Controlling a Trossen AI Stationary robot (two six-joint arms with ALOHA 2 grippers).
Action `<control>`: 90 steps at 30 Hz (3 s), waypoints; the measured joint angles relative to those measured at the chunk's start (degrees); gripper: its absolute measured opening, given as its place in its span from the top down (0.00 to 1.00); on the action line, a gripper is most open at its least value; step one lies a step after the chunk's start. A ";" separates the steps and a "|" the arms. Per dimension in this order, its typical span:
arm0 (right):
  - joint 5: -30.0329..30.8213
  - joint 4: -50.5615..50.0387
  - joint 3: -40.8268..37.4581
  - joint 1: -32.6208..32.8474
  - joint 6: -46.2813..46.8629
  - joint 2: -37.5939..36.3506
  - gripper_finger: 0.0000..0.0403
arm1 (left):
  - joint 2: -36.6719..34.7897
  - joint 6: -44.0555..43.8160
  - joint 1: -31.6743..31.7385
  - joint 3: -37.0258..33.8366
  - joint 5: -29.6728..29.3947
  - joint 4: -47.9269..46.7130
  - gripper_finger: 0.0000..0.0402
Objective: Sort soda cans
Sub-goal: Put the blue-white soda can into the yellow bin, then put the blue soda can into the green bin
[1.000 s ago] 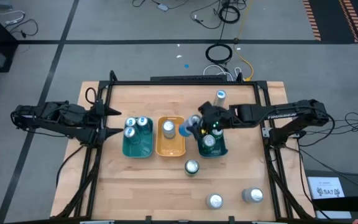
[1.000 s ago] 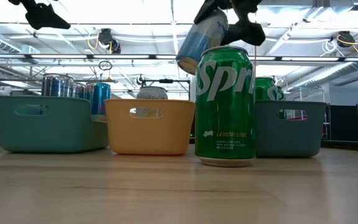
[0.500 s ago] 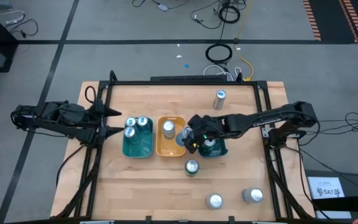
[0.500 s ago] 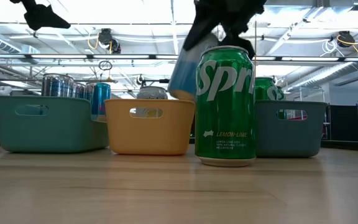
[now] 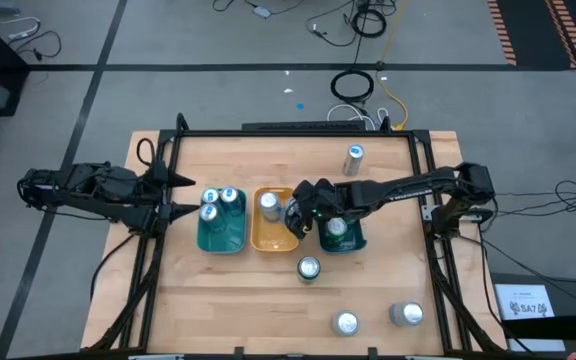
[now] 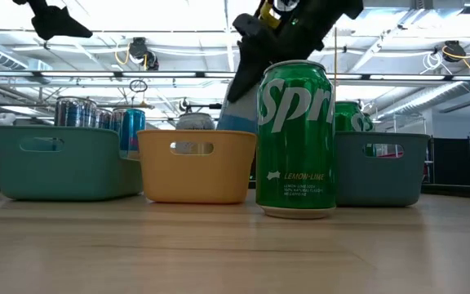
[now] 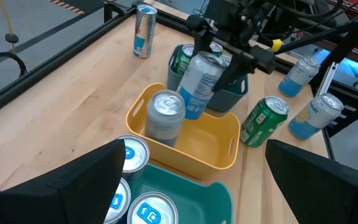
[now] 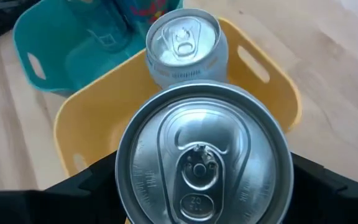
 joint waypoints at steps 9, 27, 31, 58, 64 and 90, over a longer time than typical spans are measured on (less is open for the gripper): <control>-1.10 3.35 0.02 -0.96 -3.53 4.08 0.27 | 0.00 0.04 0.00 0.00 -0.11 -0.06 0.01; 1.98 3.99 0.07 -1.48 -7.55 8.02 0.18 | 0.02 0.08 0.00 0.00 -0.15 -0.02 0.01; 1.87 4.08 0.07 -1.75 -8.02 8.03 0.14 | 0.02 0.00 0.00 0.00 -0.14 0.00 0.01; 11.81 -43.21 28.23 -2.99 2.78 6.88 0.13 | 0.00 -0.02 -0.02 0.00 -0.13 1.49 0.01; 15.01 -59.66 22.71 -2.33 15.04 1.33 0.13 | 0.02 0.00 0.00 0.00 -0.13 1.60 0.01; 4.29 -35.04 -18.86 -22.04 22.13 -41.40 0.13 | 1.12 -0.02 0.00 0.00 -9.28 1.74 0.01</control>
